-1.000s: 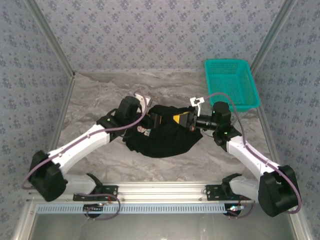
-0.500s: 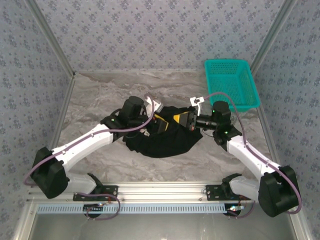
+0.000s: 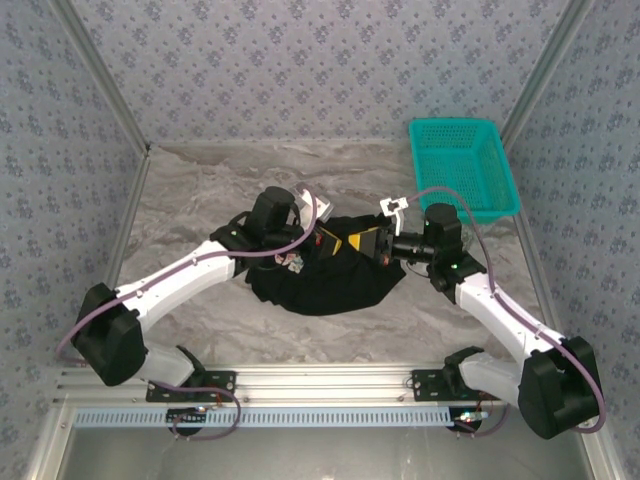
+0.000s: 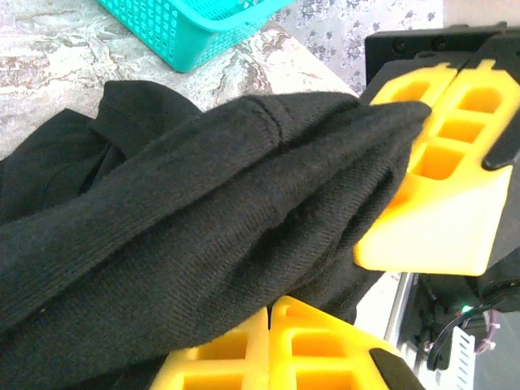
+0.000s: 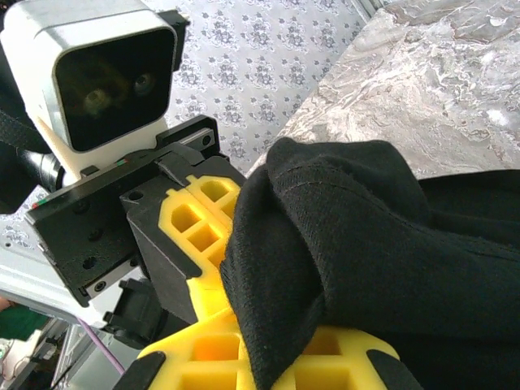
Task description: Fold the inside-out t-shirt
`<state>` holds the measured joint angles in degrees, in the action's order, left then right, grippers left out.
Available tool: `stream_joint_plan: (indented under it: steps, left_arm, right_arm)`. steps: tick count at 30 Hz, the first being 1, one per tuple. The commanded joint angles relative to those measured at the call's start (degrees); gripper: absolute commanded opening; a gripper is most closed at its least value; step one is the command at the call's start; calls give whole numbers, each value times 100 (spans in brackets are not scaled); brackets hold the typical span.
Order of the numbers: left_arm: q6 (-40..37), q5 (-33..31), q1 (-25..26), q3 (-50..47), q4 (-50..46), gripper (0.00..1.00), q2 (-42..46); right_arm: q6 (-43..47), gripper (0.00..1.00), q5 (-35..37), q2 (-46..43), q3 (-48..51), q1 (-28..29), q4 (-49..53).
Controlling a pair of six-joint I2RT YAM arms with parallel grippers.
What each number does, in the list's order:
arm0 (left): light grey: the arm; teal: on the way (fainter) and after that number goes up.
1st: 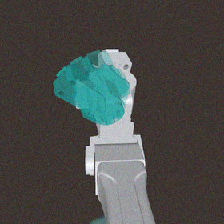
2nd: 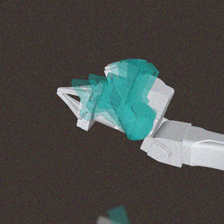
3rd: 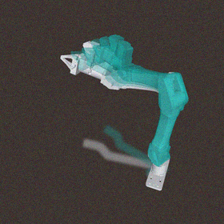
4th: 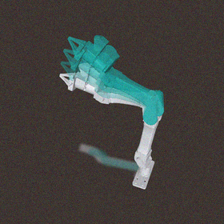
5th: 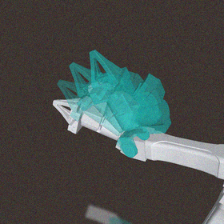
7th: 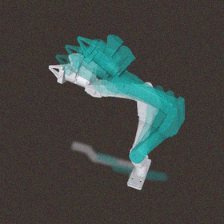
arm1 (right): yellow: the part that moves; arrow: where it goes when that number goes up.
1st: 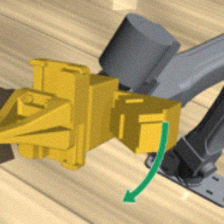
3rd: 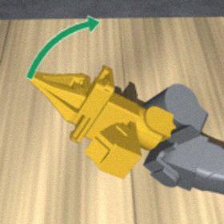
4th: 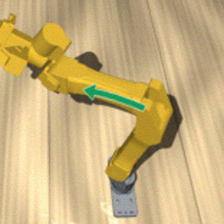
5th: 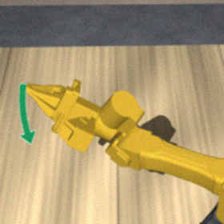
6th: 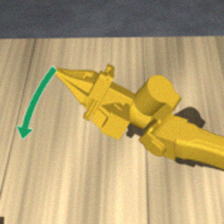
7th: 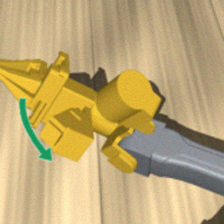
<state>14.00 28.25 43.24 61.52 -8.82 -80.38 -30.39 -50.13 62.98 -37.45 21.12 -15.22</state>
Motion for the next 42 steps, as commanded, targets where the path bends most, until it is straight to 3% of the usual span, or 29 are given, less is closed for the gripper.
stream_joint_plan:
  steps: [1,3,6,8,10,16,18,20,25,27,33,35,38,42]
  left_arm:
    - [-42,249,-33,242,91,0,107]
    - [71,353,-77,185,144,0,319]
    - [525,636,-149,52,459,0,635]
    - [757,660,-163,111,446,0,701]
    - [971,697,-210,220,386,0,701]
    - [1814,709,-434,905,-274,0,460]
    - [2096,716,-495,1123,-531,0,321]
    - [2291,827,-535,1274,-633,0,235]
    - [2237,807,-533,1725,-1158,0,190]
    - [2227,850,-517,1814,-1288,0,168]
    - [2276,1418,-476,1998,-1513,0,86]
    - [2153,1386,-484,2129,-1776,0,76]
    - [2022,1301,-510,2304,-2040,0,80]
    - [2105,933,-737,2365,-2084,0,162]
  right_arm:
    - [193,0,68,-152,-209,18,205]
    - [177,0,422,-179,-225,-11,350]
    - [953,1,1853,-220,-624,165,1671]
    - [1338,8,2572,-237,-775,378,2111]
    - [1373,23,3101,-274,-827,488,2230]
    - [2357,39,4770,-383,-1545,928,3688]
    - [2690,43,4960,-546,-1599,1070,3845]
    - [2920,46,4672,-731,-1559,1168,3787]
    - [2728,55,2853,-843,-1249,1255,2811]
    - [2575,61,2738,-712,-1197,1312,2330]
    - [2593,60,2769,-20,-1583,1377,2007]
    - [2624,53,2675,21,-1595,1377,2013]
    - [2429,28,2137,-43,-1578,1263,1960]
    - [2284,13,1062,-300,-1374,1005,2100]
